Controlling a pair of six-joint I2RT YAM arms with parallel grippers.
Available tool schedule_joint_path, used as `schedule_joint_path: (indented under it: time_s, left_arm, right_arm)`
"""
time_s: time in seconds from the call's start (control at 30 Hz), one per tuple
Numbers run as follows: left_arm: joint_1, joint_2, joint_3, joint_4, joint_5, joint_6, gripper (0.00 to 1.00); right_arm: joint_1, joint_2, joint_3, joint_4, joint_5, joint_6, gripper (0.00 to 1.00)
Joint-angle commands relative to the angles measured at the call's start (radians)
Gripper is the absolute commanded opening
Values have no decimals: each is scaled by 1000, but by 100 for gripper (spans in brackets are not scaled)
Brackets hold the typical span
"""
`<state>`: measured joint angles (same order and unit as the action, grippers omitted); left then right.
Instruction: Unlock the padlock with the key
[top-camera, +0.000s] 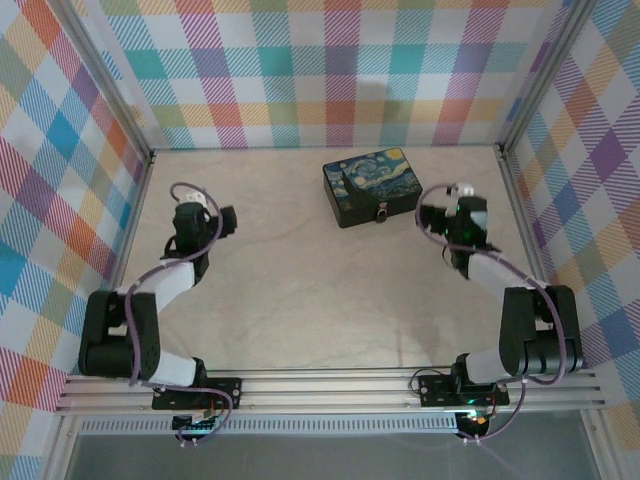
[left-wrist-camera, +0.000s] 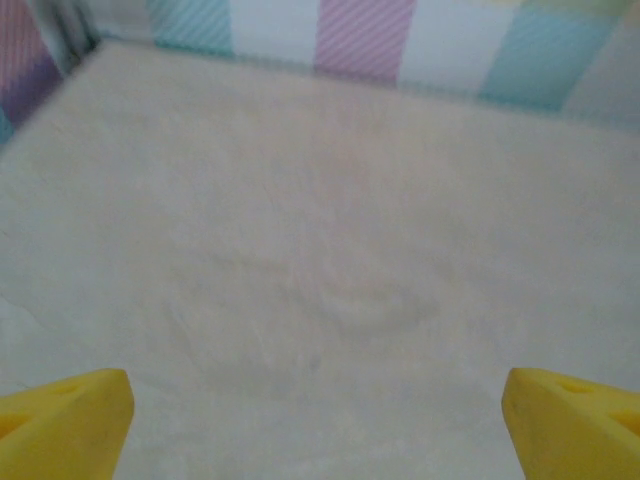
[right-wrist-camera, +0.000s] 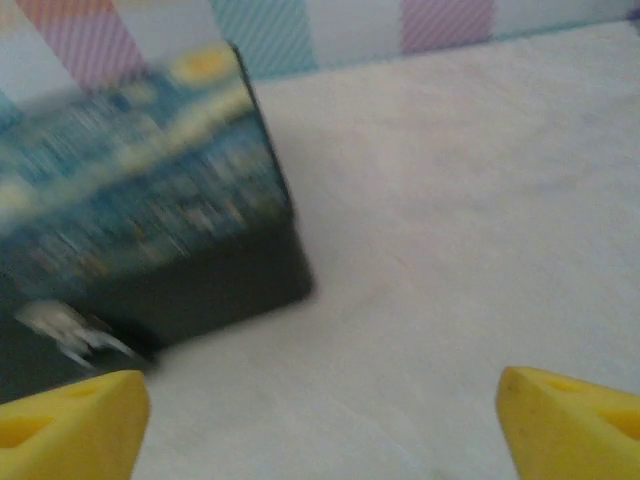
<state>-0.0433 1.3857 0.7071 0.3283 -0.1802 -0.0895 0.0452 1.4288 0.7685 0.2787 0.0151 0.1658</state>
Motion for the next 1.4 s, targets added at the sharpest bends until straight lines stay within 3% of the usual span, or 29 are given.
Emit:
schedule_joint_path:
  time_s: [0.0, 0.1, 0.33, 0.67, 0.8, 0.87, 1.07, 1.37]
  left_arm:
    - [7, -45, 124, -321, -138, -185, 95]
    - [-5, -45, 239, -590, -201, -334, 94]
    - [-103, -67, 333, -933, -172, -383, 97]
    - [-172, -114, 364, -1002, -71, -321, 95]
    - [-178, -142, 361, -1063, -115, -315, 96]
    - [-166, -143, 358, -1098, -167, -323, 98]
    - [-105, -165, 358, -1146, -148, -355, 98]
    - [-15, -170, 391, -1206, -174, -380, 98]
  right_arm:
    - [2, 73, 178, -290, -185, 245, 83]
    - [25, 174, 297, -320, -201, 373, 83]
    - [96, 364, 527, -489, -113, 459, 80]
    - [117, 491, 626, -540, -54, 537, 78]
    - [119, 558, 686, -567, -70, 527, 77]
    - [122, 599, 729, -596, -84, 508, 77]
    - [151, 658, 758, -591, -106, 467, 75]
    - [285, 706, 764, -565, -154, 408, 73]
